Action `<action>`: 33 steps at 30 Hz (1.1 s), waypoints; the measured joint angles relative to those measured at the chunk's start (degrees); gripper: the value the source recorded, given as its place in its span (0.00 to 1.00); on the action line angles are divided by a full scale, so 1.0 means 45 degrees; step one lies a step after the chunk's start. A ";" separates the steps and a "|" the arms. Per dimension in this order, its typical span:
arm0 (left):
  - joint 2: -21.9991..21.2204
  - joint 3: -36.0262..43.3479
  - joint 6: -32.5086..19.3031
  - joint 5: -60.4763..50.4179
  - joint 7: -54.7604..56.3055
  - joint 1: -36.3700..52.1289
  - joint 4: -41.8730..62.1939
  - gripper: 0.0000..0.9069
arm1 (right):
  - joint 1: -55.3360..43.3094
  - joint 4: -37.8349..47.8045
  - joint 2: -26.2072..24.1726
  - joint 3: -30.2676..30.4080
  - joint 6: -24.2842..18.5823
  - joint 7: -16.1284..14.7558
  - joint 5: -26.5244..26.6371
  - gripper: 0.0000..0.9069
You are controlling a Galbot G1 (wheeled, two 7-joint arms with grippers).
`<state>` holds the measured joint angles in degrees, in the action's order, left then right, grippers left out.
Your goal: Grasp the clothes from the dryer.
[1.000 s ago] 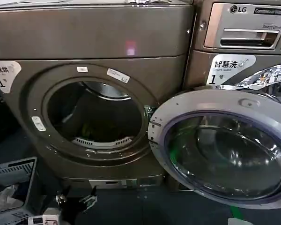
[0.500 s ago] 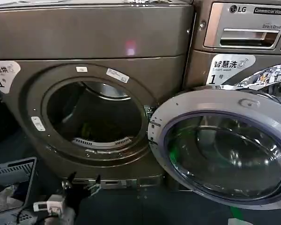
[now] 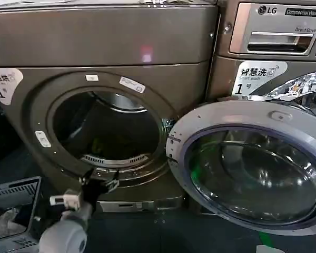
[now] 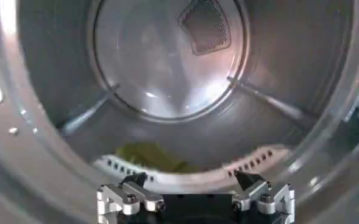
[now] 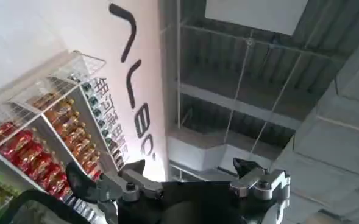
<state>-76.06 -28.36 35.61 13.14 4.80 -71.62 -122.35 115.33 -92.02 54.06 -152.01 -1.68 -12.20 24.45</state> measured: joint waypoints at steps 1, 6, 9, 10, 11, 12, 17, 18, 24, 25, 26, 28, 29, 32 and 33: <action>-0.0020 0.0065 -0.0029 0.0012 0.0008 0.0285 0.0237 1.00 | 0.0021 -0.0002 0.0005 -0.0022 0.0000 -0.0006 0.0012 1.00; -0.0031 0.0447 -0.0206 0.0038 0.0025 0.1607 0.1454 1.00 | 0.0121 -0.0103 0.0040 -0.0117 -0.0021 -0.0044 0.0095 1.00; -0.0061 0.0660 -0.0338 0.0084 0.0055 0.2422 0.2291 1.00 | 0.0145 -0.0208 0.0060 -0.0150 -0.0036 -0.0026 0.0165 1.00; -0.0075 0.0729 -0.0384 0.0109 0.0056 0.2724 0.2578 1.00 | 0.0150 -0.0241 0.0071 -0.0155 -0.0028 -0.0023 0.0191 1.00; -0.0092 0.0793 -0.0426 0.0121 0.0059 0.2999 0.2870 1.00 | 0.0156 -0.0274 0.0081 -0.0161 -0.0018 -0.0021 0.0211 1.00; -0.0108 0.0855 -0.0469 0.0127 0.0062 0.3263 0.3129 1.00 | 0.0166 -0.0303 0.0090 -0.0165 -0.0007 -0.0024 0.0217 1.00; -0.0228 0.1192 -0.0715 0.0129 0.0062 0.4631 0.4536 1.00 | 0.0242 -0.0441 0.0152 -0.0243 0.0060 -0.0109 0.0261 1.00; -0.0253 0.1254 -0.0766 0.0123 0.0061 0.4886 0.4814 1.00 | 0.0257 -0.0472 0.0172 -0.0259 0.0064 -0.0145 0.0276 1.00; -0.0505 0.1577 -0.1037 0.0050 0.0114 0.6246 0.6447 1.00 | 0.0360 -0.0683 0.0220 -0.0310 0.0233 -0.0168 0.0336 1.00; -0.0546 0.1628 -0.1093 0.0038 0.0131 0.6467 0.6739 1.00 | 0.0373 -0.0720 0.0219 -0.0330 0.0258 -0.0150 0.0371 1.00; -0.0580 0.1673 -0.1159 0.0027 0.0144 0.6648 0.6956 1.00 | 0.0383 -0.0762 0.0218 -0.0346 0.0272 -0.0138 0.0408 1.00; -0.0639 0.1748 -0.1318 0.0000 0.0165 0.7054 0.7461 1.00 | 0.0389 -0.0799 0.0203 -0.0378 0.0289 -0.0140 0.0455 1.00; -0.0666 0.1781 -0.1393 0.0005 0.0175 0.7234 0.7696 1.00 | 0.0397 -0.0803 0.0201 -0.0383 0.0288 -0.0166 0.0454 1.00; -0.0738 0.1898 -0.1623 0.0019 0.0172 0.7805 0.8367 1.00 | 0.0391 -0.0883 0.0188 -0.0384 0.0289 -0.0247 0.0474 1.00; -0.0765 0.1931 -0.1701 0.0021 0.0178 0.7992 0.8587 1.00 | 0.0381 -0.0905 0.0180 -0.0381 0.0302 -0.0257 0.0498 1.00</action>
<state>-79.50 -19.67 27.96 13.23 5.60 -35.66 -83.70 117.05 -96.10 54.87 -153.73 -0.32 -13.36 26.69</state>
